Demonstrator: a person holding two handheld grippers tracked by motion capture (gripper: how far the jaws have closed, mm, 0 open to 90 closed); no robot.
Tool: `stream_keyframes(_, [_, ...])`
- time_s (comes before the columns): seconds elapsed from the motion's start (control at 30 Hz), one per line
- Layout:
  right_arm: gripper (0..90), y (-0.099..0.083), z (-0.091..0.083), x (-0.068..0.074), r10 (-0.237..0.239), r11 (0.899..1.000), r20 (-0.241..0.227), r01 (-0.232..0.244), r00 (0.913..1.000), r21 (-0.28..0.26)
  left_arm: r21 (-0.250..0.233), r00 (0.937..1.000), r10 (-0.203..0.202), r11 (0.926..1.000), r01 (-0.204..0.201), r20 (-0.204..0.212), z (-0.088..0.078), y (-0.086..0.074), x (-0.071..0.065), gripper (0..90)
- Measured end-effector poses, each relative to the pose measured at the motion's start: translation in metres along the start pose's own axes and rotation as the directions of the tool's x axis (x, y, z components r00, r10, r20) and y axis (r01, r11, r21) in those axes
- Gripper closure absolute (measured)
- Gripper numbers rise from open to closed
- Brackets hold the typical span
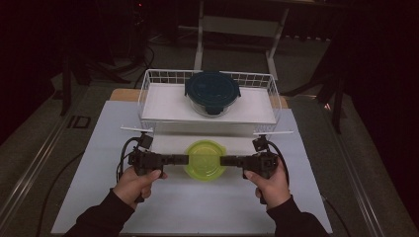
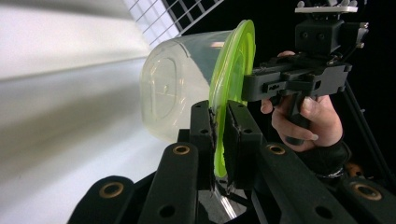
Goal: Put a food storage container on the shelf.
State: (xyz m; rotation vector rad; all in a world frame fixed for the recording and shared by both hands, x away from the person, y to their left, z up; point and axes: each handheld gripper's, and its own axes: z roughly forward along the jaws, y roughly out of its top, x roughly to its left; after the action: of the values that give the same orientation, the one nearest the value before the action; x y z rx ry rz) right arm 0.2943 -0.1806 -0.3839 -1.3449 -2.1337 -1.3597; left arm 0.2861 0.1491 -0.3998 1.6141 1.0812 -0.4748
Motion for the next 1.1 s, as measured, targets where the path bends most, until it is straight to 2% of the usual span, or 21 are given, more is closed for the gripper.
stream_keyframes(0.17, [81.3,0.014,-0.011,0.012,-0.021,0.999,-0.008,0.021,0.9998,-0.025,-0.015,0.9995,0.033,0.9993,-0.033,-0.004,-0.006,0.015,-0.016,81.7])
stream_keyframes(0.37, [81.4,0.038,-0.026,0.026,-0.048,0.997,0.001,0.048,0.9989,-0.061,-0.034,0.9978,0.064,0.9974,-0.064,-0.018,-0.014,0.042,-0.037,81.7])
stream_keyframes(0.6, [81.4,0.070,-0.043,0.041,-0.077,0.991,0.016,0.078,0.9969,-0.112,-0.068,0.9970,0.077,0.9947,-0.077,-0.006,-0.020,0.074,-0.055,81.7])
stream_keyframes(0.7, [81.4,0.081,-0.048,0.045,-0.081,0.989,0.023,0.083,0.9964,-0.124,-0.077,0.9962,0.085,0.9933,-0.086,-0.016,-0.021,0.088,-0.061,81.8])
stream_keyframes(0.73, [81.4,0.081,-0.048,0.045,-0.081,0.989,0.023,0.083,0.9964,-0.124,-0.077,0.9962,0.085,0.9933,-0.086,-0.016,-0.021,0.088,-0.061,81.8])
stream_keyframes(0.77, [81.4,0.092,-0.051,0.047,-0.080,0.987,0.026,0.083,0.9965,-0.135,-0.083,0.9953,0.092,0.9921,-0.095,-0.029,-0.021,0.098,-0.064,82.0])
stream_keyframes(0.8, [81.4,0.096,-0.052,0.048,-0.077,0.987,0.029,0.081,0.9966,-0.138,-0.083,0.9953,0.092,0.9921,-0.095,-0.029,-0.021,0.098,-0.064,82.0])
stream_keyframes(0.87, [81.4,0.105,-0.055,0.047,-0.072,0.986,0.026,0.075,0.9971,-0.147,-0.089,0.9935,0.104,0.9902,-0.108,-0.046,-0.021,0.112,-0.070,82.0])
stream_keyframes(0.9, [81.4,0.109,-0.056,0.047,-0.071,0.986,0.029,0.075,0.9970,-0.151,-0.089,0.9935,0.104,0.9902,-0.108,-0.046,-0.021,0.112,-0.070,82.1])
stream_keyframes(0.93, [81.3,0.113,-0.057,0.048,-0.072,0.985,0.033,0.076,0.9969,-0.152,-0.089,0.9929,0.105,0.9899,-0.110,-0.055,-0.021,0.121,-0.072,82.1])
stream_keyframes(0.97, [81.3,0.117,-0.058,0.048,-0.071,0.985,0.034,0.076,0.9969,-0.155,-0.089,0.9929,0.105,0.9899,-0.110,-0.055,-0.021,0.121,-0.072,82.1])
stream_keyframes(1.0, [81.3,0.122,-0.058,0.048,-0.066,0.985,0.040,0.071,0.9970,-0.157,-0.090,0.9932,0.100,0.9903,-0.105,-0.060,-0.019,0.130,-0.072,82.1])
stream_keyframes(1.1, [81.3,0.130,-0.059,0.048,-0.067,0.985,0.051,0.074,0.9965,-0.156,-0.094,0.9932,0.096,0.9903,-0.102,-0.065,-0.018,0.137,-0.072,82.2])
